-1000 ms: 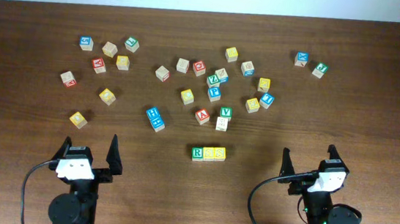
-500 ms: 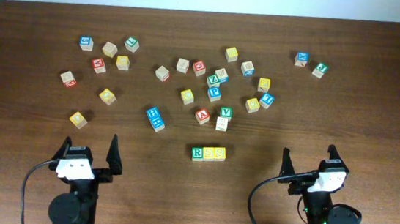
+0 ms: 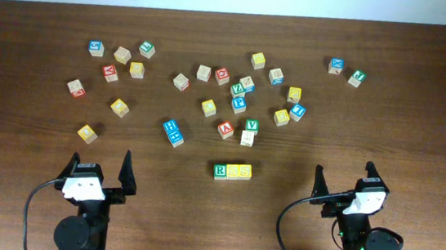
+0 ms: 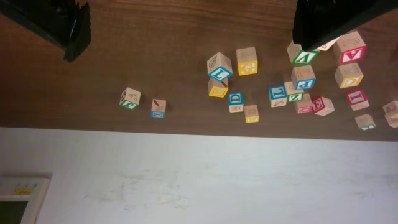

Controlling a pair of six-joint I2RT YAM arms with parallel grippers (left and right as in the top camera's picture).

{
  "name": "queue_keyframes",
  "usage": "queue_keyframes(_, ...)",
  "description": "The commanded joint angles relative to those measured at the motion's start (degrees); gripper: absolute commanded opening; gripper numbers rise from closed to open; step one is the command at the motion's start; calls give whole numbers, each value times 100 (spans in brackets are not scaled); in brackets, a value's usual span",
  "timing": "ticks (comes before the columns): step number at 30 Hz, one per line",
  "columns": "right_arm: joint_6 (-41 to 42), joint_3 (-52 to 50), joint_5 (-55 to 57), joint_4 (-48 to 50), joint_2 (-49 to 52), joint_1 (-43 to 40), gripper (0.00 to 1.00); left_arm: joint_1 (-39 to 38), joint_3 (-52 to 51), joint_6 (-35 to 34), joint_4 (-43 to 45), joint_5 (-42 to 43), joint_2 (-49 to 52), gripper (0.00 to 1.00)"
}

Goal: Spell out RSS

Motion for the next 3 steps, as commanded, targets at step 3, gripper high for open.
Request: queue_keyframes(3,-37,-28,109,-44,-33,-37,98,-24,-15,-35,-35,-57,-33,99)
